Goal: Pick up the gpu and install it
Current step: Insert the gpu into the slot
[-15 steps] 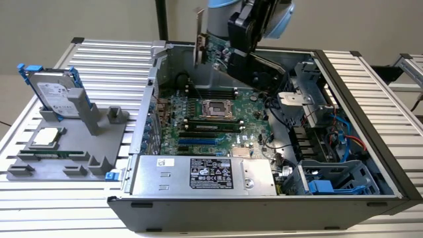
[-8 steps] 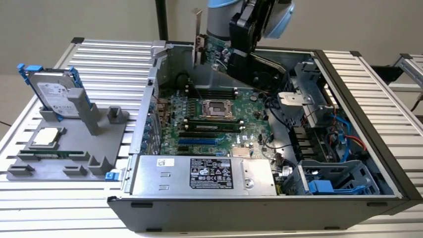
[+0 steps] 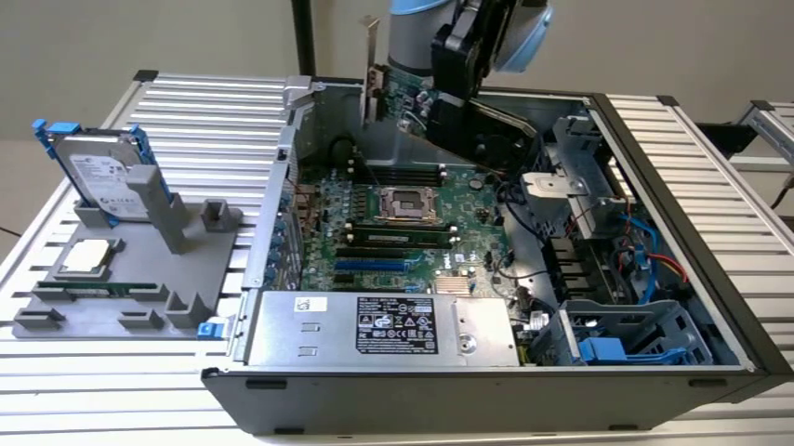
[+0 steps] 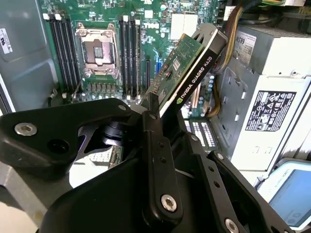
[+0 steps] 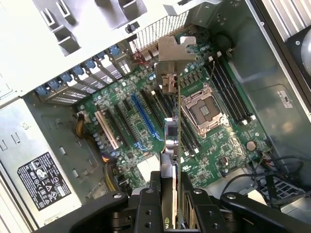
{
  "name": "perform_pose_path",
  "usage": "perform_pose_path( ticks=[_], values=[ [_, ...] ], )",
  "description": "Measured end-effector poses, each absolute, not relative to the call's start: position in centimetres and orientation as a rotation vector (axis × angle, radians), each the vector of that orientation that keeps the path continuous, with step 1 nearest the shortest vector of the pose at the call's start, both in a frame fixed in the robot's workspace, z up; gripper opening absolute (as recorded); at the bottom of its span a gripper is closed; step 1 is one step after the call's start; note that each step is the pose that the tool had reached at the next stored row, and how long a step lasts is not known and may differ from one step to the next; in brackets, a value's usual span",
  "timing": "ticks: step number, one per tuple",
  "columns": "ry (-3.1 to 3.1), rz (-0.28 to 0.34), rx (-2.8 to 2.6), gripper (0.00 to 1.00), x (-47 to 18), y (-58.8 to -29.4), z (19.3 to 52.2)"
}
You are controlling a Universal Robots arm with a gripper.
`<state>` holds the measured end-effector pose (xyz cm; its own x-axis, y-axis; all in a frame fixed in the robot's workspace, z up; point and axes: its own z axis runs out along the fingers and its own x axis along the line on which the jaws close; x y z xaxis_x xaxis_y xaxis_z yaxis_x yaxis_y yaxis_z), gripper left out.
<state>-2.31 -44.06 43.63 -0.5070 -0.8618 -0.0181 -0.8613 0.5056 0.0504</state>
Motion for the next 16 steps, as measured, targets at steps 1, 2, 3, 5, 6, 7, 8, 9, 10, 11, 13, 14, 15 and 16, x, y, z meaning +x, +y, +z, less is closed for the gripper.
perform_pose_path(
  ticks=[1, 2, 3, 5, 6, 7, 8, 9, 10, 11, 13, 14, 15, 16],
  values=[
    [-2.714, -0.083, 1.561, 0.0, -2.31, -44.06, 43.63],
    [-2.71, -0.083, 1.569, 0.0, -2.31, -44.06, 43.62],
    [-2.704, -0.082, 1.579, 0.0, -2.31, -44.06, 43.62],
    [-2.689, -0.082, 1.603, 0.0, -2.31, -44.06, 43.63],
    [-2.68, -0.082, 1.618, 0.0, -2.31, -44.06, 43.62],
    [-2.671, -0.082, 1.631, 0.0, -2.31, -44.06, 43.63],
    [-2.662, -0.082, 1.646, 0.0, -2.31, -44.06, 43.63],
    [-2.652, -0.082, 1.661, 0.0, -2.31, -44.06, 43.63],
    [-2.642, -0.082, 1.676, 0.0, -2.31, -44.06, 43.63],
    [-2.633, -0.082, 1.69, 0.0, -2.31, -44.06, 43.62],
    [-2.613, -0.081, 1.719, 0.0, -2.31, -44.06, 43.63],
    [-2.603, -0.081, 1.734, 0.0, -2.31, -44.06, 43.63],
    [-2.592, -0.081, 1.75, 0.0, -2.31, -44.06, 43.62],
    [-2.582, -0.081, 1.764, 0.0, -2.31, -44.06, 43.63]
  ],
)
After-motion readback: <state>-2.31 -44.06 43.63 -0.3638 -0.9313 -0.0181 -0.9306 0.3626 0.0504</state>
